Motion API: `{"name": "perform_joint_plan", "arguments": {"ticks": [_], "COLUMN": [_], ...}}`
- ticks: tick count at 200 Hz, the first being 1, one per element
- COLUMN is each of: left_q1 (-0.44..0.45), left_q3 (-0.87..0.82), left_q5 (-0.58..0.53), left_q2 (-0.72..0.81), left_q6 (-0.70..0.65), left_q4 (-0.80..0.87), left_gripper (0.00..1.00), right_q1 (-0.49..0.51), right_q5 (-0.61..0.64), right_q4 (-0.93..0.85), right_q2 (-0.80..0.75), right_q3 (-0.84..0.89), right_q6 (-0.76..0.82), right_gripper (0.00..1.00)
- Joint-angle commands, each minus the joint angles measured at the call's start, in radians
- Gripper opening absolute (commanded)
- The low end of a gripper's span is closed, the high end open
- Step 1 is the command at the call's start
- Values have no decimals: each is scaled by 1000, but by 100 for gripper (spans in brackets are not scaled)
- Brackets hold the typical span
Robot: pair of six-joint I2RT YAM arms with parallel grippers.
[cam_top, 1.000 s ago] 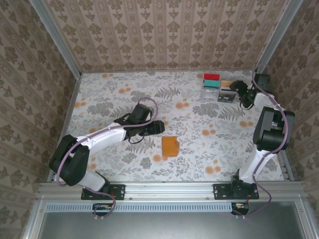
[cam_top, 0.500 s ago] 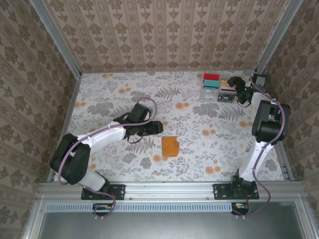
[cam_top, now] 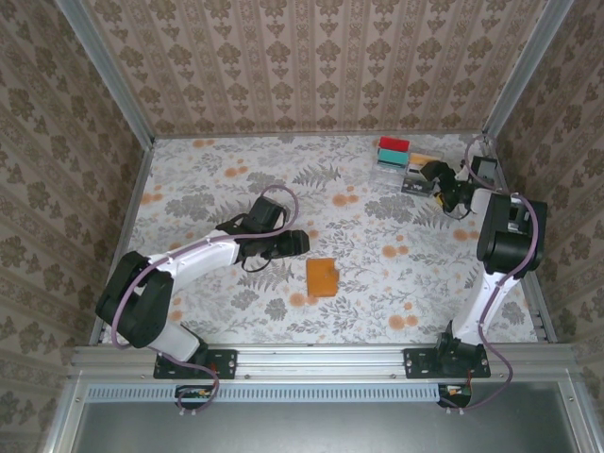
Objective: Put the credit cards into the card holder
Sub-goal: Move the storage box to the center of the table.
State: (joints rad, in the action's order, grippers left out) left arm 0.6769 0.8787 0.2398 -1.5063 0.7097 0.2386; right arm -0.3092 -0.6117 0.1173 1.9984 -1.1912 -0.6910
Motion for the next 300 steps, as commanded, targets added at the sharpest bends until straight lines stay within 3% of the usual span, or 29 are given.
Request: {"name": "perform_joint_plan", "arguments": {"ticks": [1, 58, 109, 141, 172, 201, 242, 300], "left_q1": [-8, -8, -8, -10, -11, -16, -20, -26], "left_q3": [2, -9, -19, -7, 9, 20, 18, 7], "left_q5": [15, 16, 9, 15, 16, 17, 14, 16], "left_q2": [5, -2, 7, -9, -17, -21, -20, -16], "left_q6": [-10, -9, -16, -23, -28, -30, -34, -30], "left_q4": [-8, -18, -15, -19, -17, -8, 3, 4], "left_gripper": [69, 69, 69, 69, 69, 69, 69, 69], "right_q1": [50, 183, 186, 173, 143, 134, 131, 128], "right_q5": [-117, -92, 231, 375, 352, 278, 203, 88], "right_q4": [21, -55, -349, -492, -496, -546, -625, -649], "right_q2": [-58, -128, -311, -268, -132, 42, 241, 357], "right_q3": [29, 74, -5, -204, -368, -571, -809, -907], "right_q6": [36, 88, 271, 354, 320, 303, 299, 302], "right_gripper": [100, 99, 88, 83, 79, 69, 70, 73]}}
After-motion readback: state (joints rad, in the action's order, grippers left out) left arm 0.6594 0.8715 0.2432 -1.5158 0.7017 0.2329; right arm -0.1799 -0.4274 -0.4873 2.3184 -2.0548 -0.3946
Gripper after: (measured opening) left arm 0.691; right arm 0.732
